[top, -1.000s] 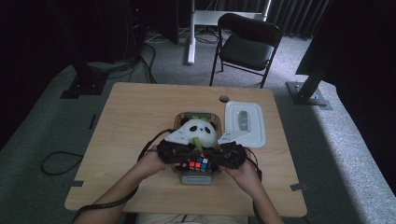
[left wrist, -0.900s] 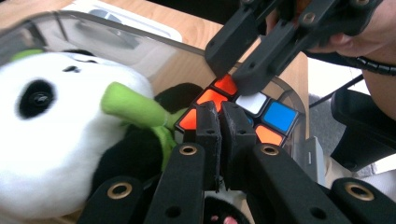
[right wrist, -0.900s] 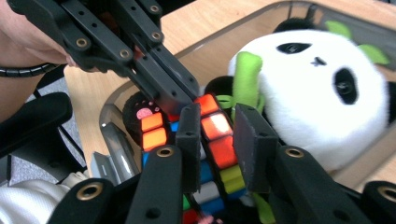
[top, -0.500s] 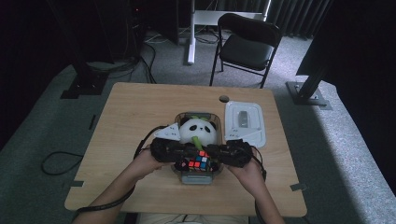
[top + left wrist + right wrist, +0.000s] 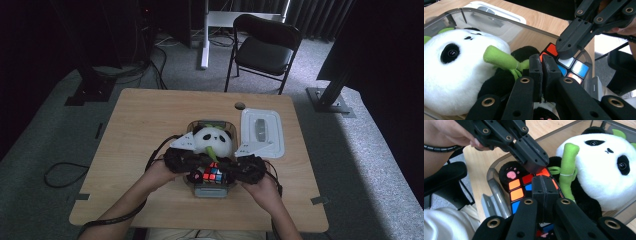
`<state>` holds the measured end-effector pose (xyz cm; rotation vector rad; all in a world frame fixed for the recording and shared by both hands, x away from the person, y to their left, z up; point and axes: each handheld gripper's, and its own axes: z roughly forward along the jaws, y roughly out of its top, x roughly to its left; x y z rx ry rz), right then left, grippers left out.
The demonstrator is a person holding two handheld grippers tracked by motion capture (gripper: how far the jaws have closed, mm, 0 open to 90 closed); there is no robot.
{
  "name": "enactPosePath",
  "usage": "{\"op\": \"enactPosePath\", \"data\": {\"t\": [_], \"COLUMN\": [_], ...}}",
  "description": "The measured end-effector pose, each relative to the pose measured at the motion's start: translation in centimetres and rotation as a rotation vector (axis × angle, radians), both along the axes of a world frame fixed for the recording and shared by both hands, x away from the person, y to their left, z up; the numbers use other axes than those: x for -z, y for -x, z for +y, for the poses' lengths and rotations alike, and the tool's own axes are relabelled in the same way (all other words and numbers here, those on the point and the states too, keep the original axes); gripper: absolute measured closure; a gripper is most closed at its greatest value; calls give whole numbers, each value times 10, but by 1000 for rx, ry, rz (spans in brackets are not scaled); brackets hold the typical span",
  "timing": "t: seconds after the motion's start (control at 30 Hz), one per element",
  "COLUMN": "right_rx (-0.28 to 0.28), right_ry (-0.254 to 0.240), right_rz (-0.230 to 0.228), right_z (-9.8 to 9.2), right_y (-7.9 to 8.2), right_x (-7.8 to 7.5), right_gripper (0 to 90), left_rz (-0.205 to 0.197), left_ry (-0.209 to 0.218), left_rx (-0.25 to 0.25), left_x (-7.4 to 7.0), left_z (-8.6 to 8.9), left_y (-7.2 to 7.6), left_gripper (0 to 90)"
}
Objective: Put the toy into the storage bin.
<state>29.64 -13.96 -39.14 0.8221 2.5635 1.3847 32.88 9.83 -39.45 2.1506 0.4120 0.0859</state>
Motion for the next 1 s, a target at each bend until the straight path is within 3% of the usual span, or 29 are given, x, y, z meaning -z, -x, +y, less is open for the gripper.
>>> {"op": "enactPosePath", "data": {"t": [0.2, 0.3, 0.37, 0.43, 0.53, 0.6, 0.67, 0.8, 0.9, 1.0], "right_rx": [-10, 12, 75, 29, 55, 62, 56, 53, 21, -8], "right_ry": [-15, -27, 123, 12, 24, 8, 4, -103, -135, -95], "right_rz": [21, 16, 9, 99, 73, 85, 76, 32, 16, 22], "right_z": [-6, -14, -12, -16, -17, -17, -17, -17, -8, 3], "right_y": [3, 3, 2, -1, 2, 0, 0, 1, -1, 0], "right_x": [5, 6, 16, 30, 28, 26, 20, 0, -8, -7], "right_gripper": [900, 900, 900, 900, 900, 900, 900, 900, 900, 900], "left_rz": [-6, -15, -15, -2, -18, -4, -24, 2, 3, 0], "left_ry": [-18, -27, -38, -31, -31, -9, -19, 5, 5, 4], "left_rx": [12, 2, 0, 24, 13, 11, 6, 25, 27, 24], "left_x": [3, 4, 3, 5, 3, 0, -1, -1, -1, -1], "left_z": [-5, -4, -3, -2, -4, -1, -1, -1, -1, 0], "left_y": [2, 1, 2, 3, 4, 2, 2, 0, 0, -1], "left_gripper": [900, 900, 900, 900, 900, 900, 890, 861, 856, 856]}}
